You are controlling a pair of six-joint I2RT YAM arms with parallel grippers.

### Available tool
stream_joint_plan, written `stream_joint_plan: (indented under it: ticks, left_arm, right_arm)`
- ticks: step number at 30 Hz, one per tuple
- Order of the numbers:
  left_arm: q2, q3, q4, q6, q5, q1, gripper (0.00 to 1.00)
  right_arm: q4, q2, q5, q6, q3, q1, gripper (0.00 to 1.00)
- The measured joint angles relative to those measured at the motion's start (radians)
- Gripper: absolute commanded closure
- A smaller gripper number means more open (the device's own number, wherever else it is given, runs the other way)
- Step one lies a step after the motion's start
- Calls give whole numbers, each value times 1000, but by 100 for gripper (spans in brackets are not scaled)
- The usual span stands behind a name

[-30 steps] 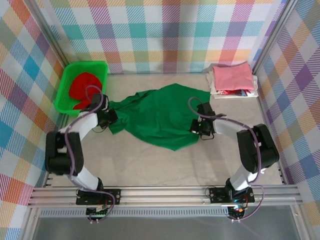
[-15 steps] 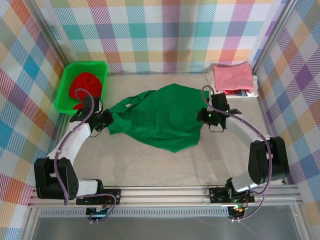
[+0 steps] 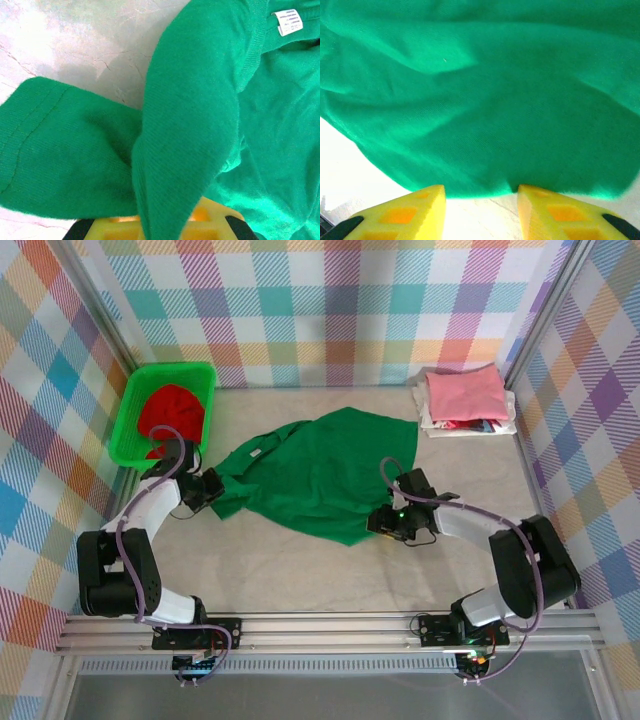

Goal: Fold and stack the t-shirts

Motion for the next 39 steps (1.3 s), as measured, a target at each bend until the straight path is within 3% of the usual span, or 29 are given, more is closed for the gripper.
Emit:
stream_joint_plan:
  ticks: [11,12,14,15,19,20,31,35,39]
  left_arm:
    - [-40,-1,1,0,-1,0,100]
    - [-45,-3,2,0,-1,0,100]
    - [-64,-15,5,0,-2,0,100]
    - [-74,-22,5,0,-2,0,100]
    - [-96,-33,3,2,1,0,100]
    - [-105,-33,1,5,2,0,100]
    - [-455,25,-188,74,-47,0,100]
    - [-531,186,-330,95,-25,0,100]
    - [-579,474,-454,102,3,1,100]
  right_arm:
    - [159,109,-35,101,27,21,48]
    - [169,111,-36,107,27,23,51]
    - [191,123,-35,115,27,29,76]
    - [196,134,-32,116,29,32,84]
    - [195,146,0,119,31,34,100]
    - [190,129,15,120,31,34,100]
    - [-99,-437,168,-23,71,34,100]
    - [-282,-608,196,-65,188,34,100]
    - [-422,-706,213,-103,388,34,100]
